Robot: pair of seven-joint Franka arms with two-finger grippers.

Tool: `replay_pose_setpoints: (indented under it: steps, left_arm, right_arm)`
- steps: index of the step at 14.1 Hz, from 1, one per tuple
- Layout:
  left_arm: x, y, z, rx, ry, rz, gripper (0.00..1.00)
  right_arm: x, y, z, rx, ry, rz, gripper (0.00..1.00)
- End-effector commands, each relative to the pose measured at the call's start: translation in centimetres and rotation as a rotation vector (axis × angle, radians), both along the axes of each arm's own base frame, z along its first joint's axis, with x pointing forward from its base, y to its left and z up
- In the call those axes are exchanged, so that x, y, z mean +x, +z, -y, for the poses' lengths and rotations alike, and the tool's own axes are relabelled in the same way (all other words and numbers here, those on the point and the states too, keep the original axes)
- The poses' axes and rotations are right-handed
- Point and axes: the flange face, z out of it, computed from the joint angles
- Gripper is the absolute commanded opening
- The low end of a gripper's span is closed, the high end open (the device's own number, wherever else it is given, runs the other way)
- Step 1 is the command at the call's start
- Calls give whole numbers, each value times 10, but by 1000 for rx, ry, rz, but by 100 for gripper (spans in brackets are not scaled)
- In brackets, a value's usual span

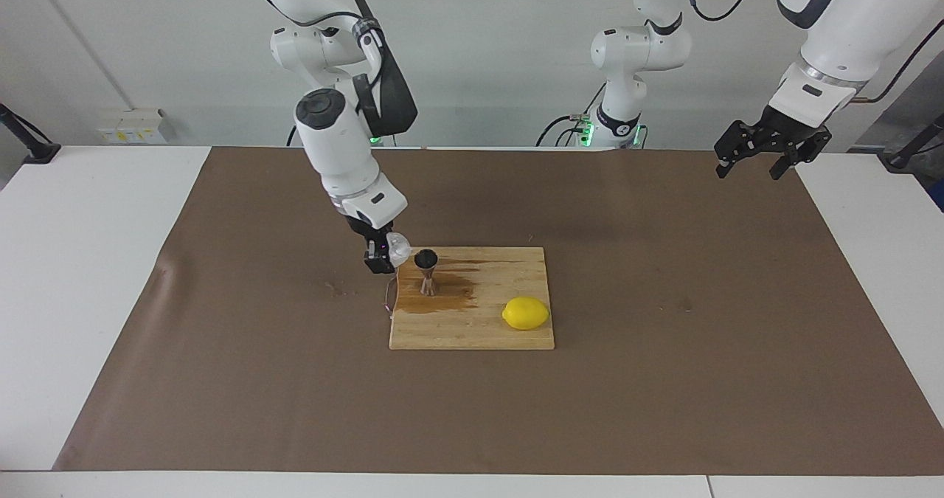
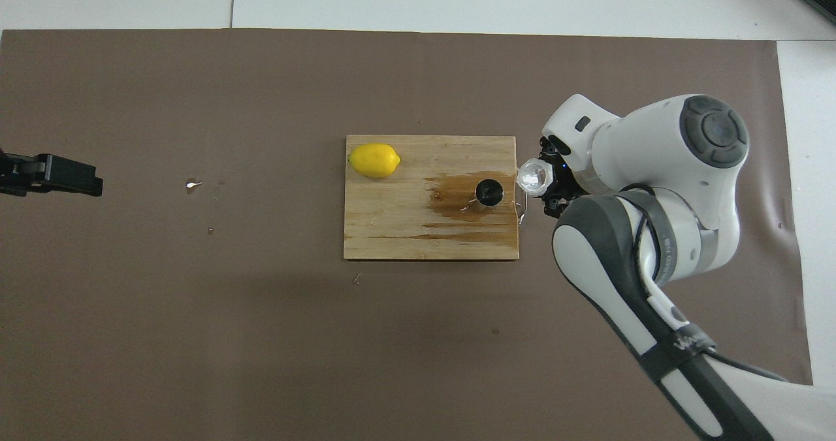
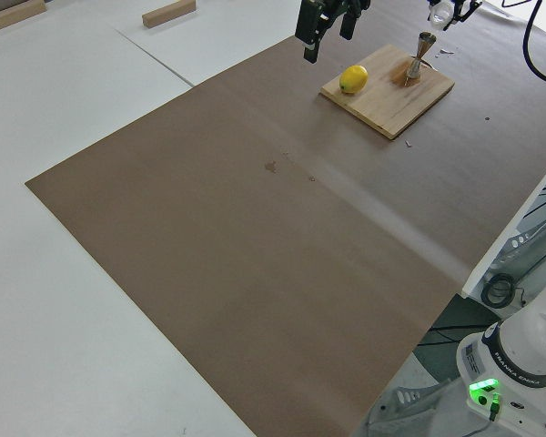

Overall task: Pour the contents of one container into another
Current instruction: 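Turn the white cup upright and carry it back beside the board, then lower the white cup onto the table with the right gripper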

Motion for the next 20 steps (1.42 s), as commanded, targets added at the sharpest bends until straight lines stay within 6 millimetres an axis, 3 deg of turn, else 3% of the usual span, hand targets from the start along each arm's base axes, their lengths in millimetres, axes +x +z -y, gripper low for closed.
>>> replay_pose_setpoints:
  steps: [1, 5, 7, 10, 12, 17, 18, 19, 20]
  left_arm:
    - [-7, 2, -1, -3, -9, -5, 100]
    - [-7, 2, -1, -5, -9, -5, 100]
    - [-7, 2, -1, -5, -9, -5, 100]
    - [-8, 3, -1, -5, -7, -3, 100]
    - [-7, 2, -1, -3, -9, -5, 100]
    - [-7, 2, -1, -5, -9, -5, 100]
    - [-8, 3, -1, -5, -9, -3, 100]
    - [-8, 3, -1, -5, -7, -3, 100]
    - [-7, 2, -1, -5, -7, -5, 100]
  right_arm:
    - [1, -9, 42, 113, 1, -5, 14]
    - [-4, -59, 112, 309, 12, -9, 14]
    - [-8, -78, 133, 322, 13, 27, 14]
    - [-15, -102, 140, 373, 16, 38, 14]
    - [-16, -132, 161, 416, -10, 20, 15]
    - [-21, -165, 190, 419, 38, 21, 17]
    - [-21, -168, 190, 420, 37, 16, 27]
    - [-21, -166, 190, 424, 33, 14, 73]
    - [-19, -164, 189, 431, 21, 7, 100]
